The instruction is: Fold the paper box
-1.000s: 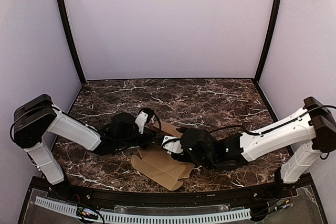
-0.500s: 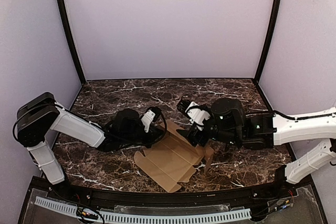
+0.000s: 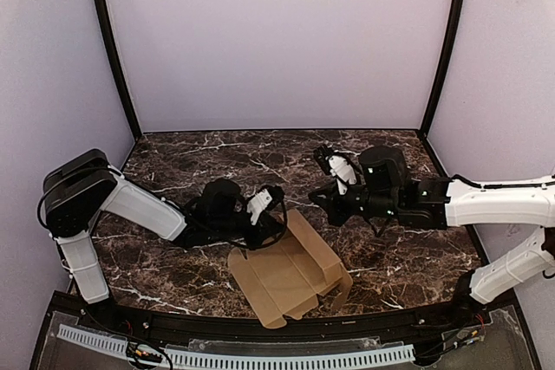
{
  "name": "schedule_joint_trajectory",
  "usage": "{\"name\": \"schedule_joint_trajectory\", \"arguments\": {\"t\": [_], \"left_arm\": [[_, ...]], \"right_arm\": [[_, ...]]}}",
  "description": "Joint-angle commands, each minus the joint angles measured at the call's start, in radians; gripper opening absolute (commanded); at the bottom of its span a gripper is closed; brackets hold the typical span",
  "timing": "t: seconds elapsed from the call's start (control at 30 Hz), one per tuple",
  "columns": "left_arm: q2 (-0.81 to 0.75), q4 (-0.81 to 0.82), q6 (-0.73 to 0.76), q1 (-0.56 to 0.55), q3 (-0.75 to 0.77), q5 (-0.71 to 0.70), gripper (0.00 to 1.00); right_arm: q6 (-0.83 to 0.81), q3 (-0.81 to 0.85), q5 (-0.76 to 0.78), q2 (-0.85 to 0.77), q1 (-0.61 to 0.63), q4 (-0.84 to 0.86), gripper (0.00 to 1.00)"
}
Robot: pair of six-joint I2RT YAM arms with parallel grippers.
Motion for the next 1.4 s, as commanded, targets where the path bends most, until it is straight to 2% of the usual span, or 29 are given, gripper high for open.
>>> {"name": "schedule_joint_trajectory", "arguments": {"t": [0.0,0.33,0.87,1.37], "left_arm": [[0.033,0.033,0.027,-0.008,0.024,0.057,0.0],[0.074,0.111,0.004,-0.022,-0.004,0.042,0.0],[0.089,0.13,-0.032,-0.031,-0.017,0.027,0.0],[0.107,0.126,-0.038,-0.04,0.002,0.003,0.15]], "right_arm": [[0.067,-0.021,-0.076,0.057,-0.002,0.094,0.0],[0.129,-0.024,-0.083,0.193,-0.002,0.246,0.0],[0.137,0.019,-0.108,0.353,0.001,0.299,0.0],[0.148,-0.008,-0.063,0.391,0.042,0.294,0.0]]}}
